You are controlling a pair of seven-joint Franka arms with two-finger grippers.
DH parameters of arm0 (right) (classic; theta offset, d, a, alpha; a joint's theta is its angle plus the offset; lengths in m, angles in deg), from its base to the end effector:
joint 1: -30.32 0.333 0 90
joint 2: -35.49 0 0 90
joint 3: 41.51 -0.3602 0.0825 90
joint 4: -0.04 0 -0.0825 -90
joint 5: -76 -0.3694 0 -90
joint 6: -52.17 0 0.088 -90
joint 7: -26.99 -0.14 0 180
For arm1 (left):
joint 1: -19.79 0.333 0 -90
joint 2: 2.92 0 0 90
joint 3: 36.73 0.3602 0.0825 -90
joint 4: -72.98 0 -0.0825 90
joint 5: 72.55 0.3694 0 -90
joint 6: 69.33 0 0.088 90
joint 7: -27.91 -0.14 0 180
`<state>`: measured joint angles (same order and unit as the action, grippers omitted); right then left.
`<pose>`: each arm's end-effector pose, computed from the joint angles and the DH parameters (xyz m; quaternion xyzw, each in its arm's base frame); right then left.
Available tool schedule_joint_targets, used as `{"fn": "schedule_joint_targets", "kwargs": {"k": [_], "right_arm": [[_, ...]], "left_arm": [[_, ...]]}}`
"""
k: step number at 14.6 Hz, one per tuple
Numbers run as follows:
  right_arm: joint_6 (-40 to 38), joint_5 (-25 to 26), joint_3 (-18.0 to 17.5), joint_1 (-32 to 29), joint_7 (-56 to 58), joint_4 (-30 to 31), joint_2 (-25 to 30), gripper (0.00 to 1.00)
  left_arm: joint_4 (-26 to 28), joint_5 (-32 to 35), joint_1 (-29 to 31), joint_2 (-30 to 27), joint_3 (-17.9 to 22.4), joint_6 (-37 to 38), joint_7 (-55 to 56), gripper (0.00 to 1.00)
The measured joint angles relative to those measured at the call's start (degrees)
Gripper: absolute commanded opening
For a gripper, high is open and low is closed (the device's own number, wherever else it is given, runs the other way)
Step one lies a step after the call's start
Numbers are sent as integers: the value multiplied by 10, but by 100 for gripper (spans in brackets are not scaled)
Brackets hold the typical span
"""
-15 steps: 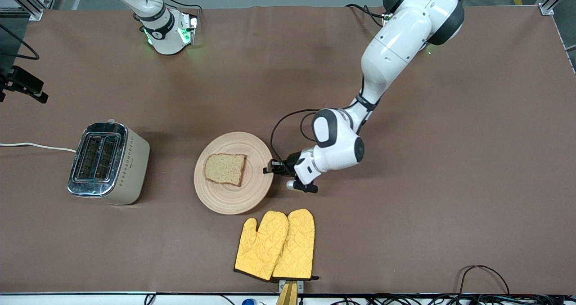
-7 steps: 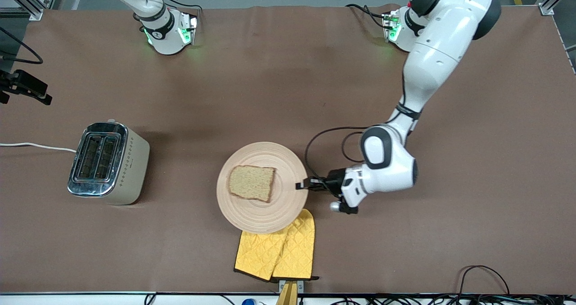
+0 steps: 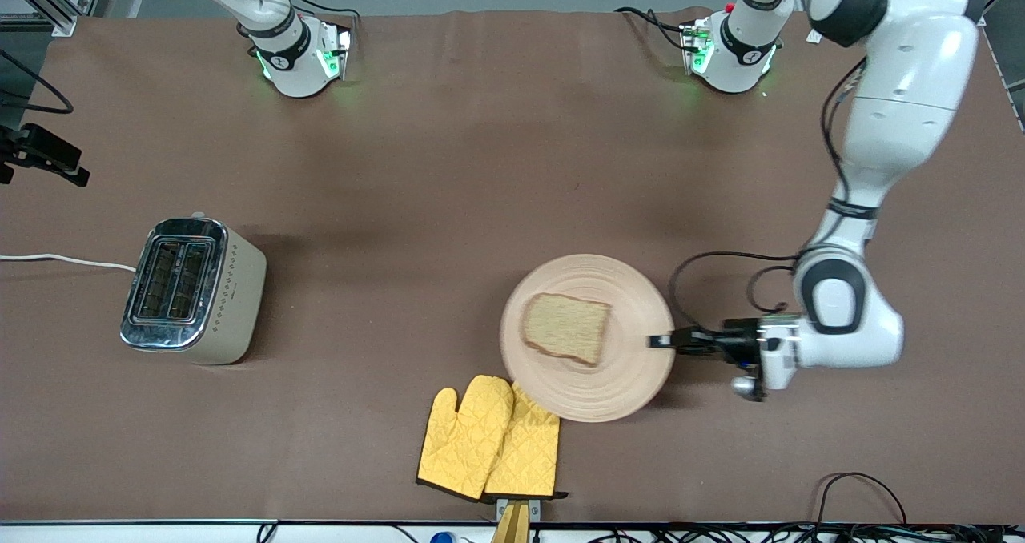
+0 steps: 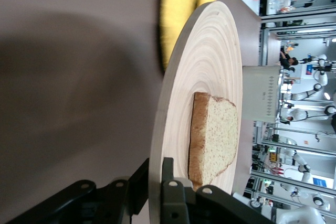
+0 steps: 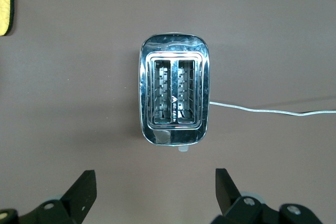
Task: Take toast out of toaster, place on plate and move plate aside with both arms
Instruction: 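Slide the plate with toast away from the toaster with the left gripper, then release the plate rim and pull the left gripper back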
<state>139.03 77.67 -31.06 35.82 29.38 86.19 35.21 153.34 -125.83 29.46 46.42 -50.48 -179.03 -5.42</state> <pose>0.5345 -0.0502 0.6589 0.9996 -0.0232 0.0028 0.0152 0.7278 -0.0944 0.2298 0.8660 -0.0406 -0.0238 0.4979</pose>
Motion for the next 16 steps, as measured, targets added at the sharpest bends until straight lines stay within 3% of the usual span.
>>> {"fn": "schedule_joint_targets", "kwargs": {"k": [4,9,13,15,16], "right_arm": [[-1,0,-43,-50,14,0,0,100],[-1,-1,-116,-102,-5,0,0,100],[-1,-2,-123,-105,-8,0,0,100],[-1,-2,-114,-97,-8,-1,0,100],[-1,-2,-103,-88,-9,-1,0,100]], "left_arm": [[4,64,112,0,-1,63,-34,1],[24,74,190,15,0,78,-104,2],[27,88,219,33,0,86,-107,4],[28,90,218,44,0,86,-107,14],[28,90,217,48,0,86,-107,29]]}}
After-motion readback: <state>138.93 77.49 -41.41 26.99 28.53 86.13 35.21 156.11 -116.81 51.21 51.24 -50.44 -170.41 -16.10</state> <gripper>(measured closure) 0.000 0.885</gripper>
